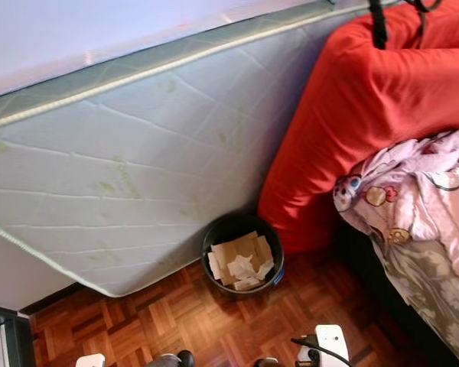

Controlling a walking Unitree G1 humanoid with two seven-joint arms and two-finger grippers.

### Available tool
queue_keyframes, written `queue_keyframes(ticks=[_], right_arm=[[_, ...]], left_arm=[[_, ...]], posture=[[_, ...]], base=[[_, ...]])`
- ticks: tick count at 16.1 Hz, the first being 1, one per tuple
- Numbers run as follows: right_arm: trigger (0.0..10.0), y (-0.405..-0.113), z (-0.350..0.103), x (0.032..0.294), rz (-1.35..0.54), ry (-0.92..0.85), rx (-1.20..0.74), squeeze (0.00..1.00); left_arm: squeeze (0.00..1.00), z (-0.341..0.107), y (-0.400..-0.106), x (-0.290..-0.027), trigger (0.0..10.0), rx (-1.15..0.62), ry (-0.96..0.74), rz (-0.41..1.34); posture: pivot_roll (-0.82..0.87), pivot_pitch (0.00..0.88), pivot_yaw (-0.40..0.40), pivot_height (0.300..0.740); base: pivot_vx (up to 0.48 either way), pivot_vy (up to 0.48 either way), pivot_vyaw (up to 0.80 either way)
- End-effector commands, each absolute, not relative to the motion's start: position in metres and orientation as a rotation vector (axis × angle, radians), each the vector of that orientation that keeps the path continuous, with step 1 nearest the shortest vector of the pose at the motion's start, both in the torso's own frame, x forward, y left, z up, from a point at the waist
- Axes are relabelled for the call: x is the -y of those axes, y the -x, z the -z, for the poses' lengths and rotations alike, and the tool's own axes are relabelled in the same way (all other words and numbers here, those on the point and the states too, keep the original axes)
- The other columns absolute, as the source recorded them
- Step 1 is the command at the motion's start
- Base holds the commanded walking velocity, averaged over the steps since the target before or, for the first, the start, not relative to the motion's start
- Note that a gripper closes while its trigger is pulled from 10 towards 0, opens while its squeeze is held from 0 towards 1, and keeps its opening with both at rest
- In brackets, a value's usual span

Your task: Clean up the room

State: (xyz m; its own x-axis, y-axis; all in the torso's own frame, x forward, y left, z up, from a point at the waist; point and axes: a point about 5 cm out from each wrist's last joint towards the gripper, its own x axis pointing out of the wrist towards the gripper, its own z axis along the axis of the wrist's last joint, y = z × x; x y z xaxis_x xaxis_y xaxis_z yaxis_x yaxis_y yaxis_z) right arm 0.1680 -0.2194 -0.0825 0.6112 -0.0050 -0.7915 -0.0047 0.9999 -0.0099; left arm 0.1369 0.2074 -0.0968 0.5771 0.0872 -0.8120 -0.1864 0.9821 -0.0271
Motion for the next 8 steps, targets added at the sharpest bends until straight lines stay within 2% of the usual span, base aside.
queue_keyframes(ticks=[1,2,4,5,6,8], right_arm=[[10.0,-0.162,0.086,0.218,-0.001,0.003,-0.941,0.0],[10.0,-0.164,0.086,0.216,-0.007,0.011,-0.938,0.0],[10.0,-0.172,0.086,0.196,-0.027,0.027,-0.919,0.0],[10.0,-0.172,0.087,0.19,-0.033,0.023,-0.921,0.0],[10.0,-0.172,0.089,0.175,-0.045,0.008,-0.93,0.0],[10.0,-0.173,0.089,0.165,-0.053,0.006,-0.927,0.0]], left_arm=[[0.0,0.102,-0.126,-0.199,10.0,-0.99,0.133,-0.147],[0.0,0.102,-0.126,-0.199,10.0,-0.99,0.133,-0.147],[0.0,0.102,-0.126,-0.199,10.0,-0.989,0.132,-0.148],[0.0,0.102,-0.126,-0.199,10.0,-0.989,0.132,-0.148],[0.0,0.102,-0.126,-0.199,10.0,-0.989,0.132,-0.148],[0.0,0.102,-0.126,-0.199,10.0,-0.989,0.131,-0.149]], posture=[[-0.04,0.21,-0.026,0.726],[-0.04,0.21,-0.027,0.726],[-0.04,0.21,-0.027,0.726],[-0.04,0.21,-0.027,0.726],[-0.04,0.215,-0.028,0.726],[-0.04,0.215,-0.028,0.726]], base=[[0.0,0.0,0.0],[0.0,0.0,0.0],[0.0,0.0,0.8],[0.24,0.0,0.8],[0.24,0.0,0.0],[0.24,0.0,0.0]])
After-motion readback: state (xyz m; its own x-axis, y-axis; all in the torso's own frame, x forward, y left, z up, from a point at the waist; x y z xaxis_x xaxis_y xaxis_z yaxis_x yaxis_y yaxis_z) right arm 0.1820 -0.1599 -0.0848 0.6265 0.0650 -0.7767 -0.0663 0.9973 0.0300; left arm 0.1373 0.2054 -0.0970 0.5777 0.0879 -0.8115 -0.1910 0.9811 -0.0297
